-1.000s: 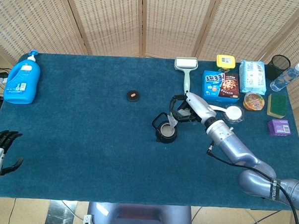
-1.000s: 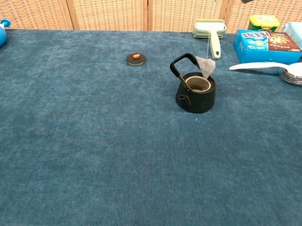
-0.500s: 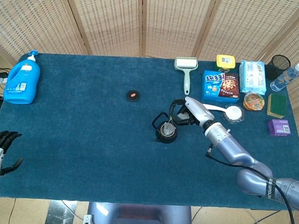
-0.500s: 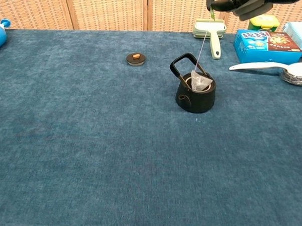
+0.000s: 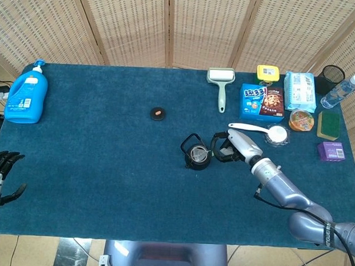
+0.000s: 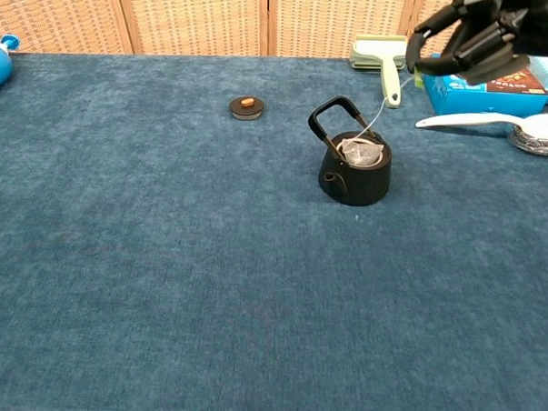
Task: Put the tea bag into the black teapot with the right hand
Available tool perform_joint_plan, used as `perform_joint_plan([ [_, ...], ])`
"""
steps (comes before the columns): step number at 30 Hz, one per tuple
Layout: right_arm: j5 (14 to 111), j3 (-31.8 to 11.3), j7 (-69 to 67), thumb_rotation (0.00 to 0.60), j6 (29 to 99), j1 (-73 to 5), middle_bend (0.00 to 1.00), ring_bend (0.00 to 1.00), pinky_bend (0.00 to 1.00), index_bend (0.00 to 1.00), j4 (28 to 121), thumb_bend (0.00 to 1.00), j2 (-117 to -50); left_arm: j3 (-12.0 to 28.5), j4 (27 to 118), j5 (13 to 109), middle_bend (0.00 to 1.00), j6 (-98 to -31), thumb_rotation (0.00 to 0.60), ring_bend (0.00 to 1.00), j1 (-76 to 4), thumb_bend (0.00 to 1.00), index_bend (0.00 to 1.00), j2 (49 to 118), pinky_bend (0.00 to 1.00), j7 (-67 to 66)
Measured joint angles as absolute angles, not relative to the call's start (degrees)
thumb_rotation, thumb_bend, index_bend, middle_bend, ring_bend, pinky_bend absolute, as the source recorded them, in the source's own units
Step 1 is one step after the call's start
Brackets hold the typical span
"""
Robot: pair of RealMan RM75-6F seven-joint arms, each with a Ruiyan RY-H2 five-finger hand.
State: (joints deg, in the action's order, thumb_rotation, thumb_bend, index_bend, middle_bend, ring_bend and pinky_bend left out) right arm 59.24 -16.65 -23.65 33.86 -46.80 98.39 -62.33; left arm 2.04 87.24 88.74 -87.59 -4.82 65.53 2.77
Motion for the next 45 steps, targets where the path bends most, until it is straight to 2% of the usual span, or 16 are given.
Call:
perform_joint_plan([
  [15,67.8,-10.3,-22.3,0.600,35.6,-41.4,1.00,1.00,1.00,0.55,97.0,0.53,-62.8,2.9,91.6,89.0,0.18,-88.1,0.600,0.12,-5.3,0.32,0.19,63.0,0.15,-0.5],
  [18,68.7,-8.6,-20.2,0.600,35.4,-41.1,1.00,1.00,1.00,0.50,95.6,0.52,-63.2,2.8,92.1,88.8,0.18,-88.0,0.600,0.12,-5.3,0.32,0.19,62.8,0.15,-1.0],
  [24,69.4,-6.7,-17.8,0.600,34.1,-41.0,1.00,1.00,1.00,0.33,93.4,0.52,-64.2,2.8,92.7,88.7,0.18,-87.8,0.600,0.12,-5.4,0.32,0.19,62.6,0.15,-1.6],
  [34,71.7,-7.6,-19.4,0.600,34.2,-41.4,1.00,1.00,1.00,0.23,95.6,0.53,-63.1,2.9,92.9,88.5,0.18,-87.8,0.600,0.11,-5.4,0.32,0.19,62.5,0.15,-2.1],
  [38,73.1,-8.3,-20.8,0.600,30.9,-43.0,1.00,1.00,1.00,0.16,97.7,0.58,-60.8,3.2,93.0,88.2,0.18,-88.0,0.600,0.11,-5.5,0.32,0.19,62.3,0.15,-2.2],
  [45,74.1,-10.0,-23.0,0.600,20.6,-49.0,1.00,1.00,1.00,0.07,100.7,0.72,-56.3,3.4,93.1,88.0,0.18,-88.2,0.600,0.11,-5.4,0.32,0.19,62.0,0.15,-2.3],
])
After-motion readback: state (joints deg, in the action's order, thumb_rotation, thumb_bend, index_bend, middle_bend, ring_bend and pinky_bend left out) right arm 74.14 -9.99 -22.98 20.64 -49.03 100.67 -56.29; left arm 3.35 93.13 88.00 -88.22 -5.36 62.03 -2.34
